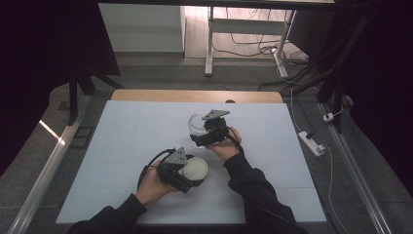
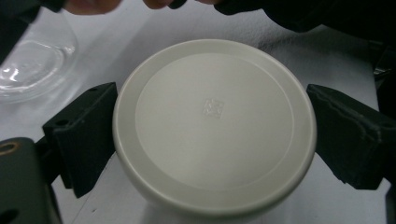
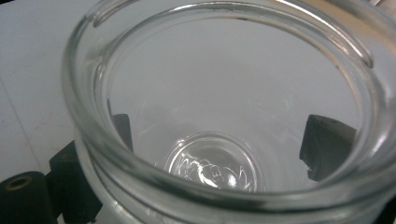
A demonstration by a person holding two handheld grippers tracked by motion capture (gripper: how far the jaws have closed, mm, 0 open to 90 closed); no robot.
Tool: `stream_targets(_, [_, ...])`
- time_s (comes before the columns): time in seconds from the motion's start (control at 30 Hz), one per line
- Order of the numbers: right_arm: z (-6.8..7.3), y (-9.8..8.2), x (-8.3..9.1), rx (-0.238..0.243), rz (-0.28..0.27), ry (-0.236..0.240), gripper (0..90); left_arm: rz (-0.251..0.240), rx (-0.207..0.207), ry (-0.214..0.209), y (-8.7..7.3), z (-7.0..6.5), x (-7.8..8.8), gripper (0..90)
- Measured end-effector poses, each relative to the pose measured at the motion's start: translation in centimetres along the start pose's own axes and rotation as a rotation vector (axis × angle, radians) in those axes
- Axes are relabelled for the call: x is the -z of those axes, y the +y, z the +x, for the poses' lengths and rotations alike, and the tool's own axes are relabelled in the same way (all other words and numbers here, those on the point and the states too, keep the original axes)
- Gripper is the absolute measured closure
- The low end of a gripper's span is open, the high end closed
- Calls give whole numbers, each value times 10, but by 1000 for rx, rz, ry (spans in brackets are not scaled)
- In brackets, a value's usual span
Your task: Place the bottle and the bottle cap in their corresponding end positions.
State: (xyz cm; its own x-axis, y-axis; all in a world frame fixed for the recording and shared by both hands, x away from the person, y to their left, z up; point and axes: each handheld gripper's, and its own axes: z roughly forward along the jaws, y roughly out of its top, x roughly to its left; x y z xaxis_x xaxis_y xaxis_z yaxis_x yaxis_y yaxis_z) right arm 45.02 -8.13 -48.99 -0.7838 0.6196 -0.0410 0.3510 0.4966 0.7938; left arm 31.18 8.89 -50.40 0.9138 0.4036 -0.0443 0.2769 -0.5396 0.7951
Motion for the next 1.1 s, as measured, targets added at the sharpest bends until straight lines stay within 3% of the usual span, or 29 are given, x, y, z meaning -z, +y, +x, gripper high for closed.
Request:
stream_targets(0.33, [-2, 0, -12, 0, 3, -4, 66, 46, 11, 9, -8, 4, -18, 78])
stream_targets(0.63, [-2, -2, -19, 3, 0, -11, 66, 108, -19, 30, -13, 4, -33, 78])
stream_targets(1.1, [2, -7, -27, 27, 13, -14, 65, 182, -10, 35, -15, 6, -43, 76])
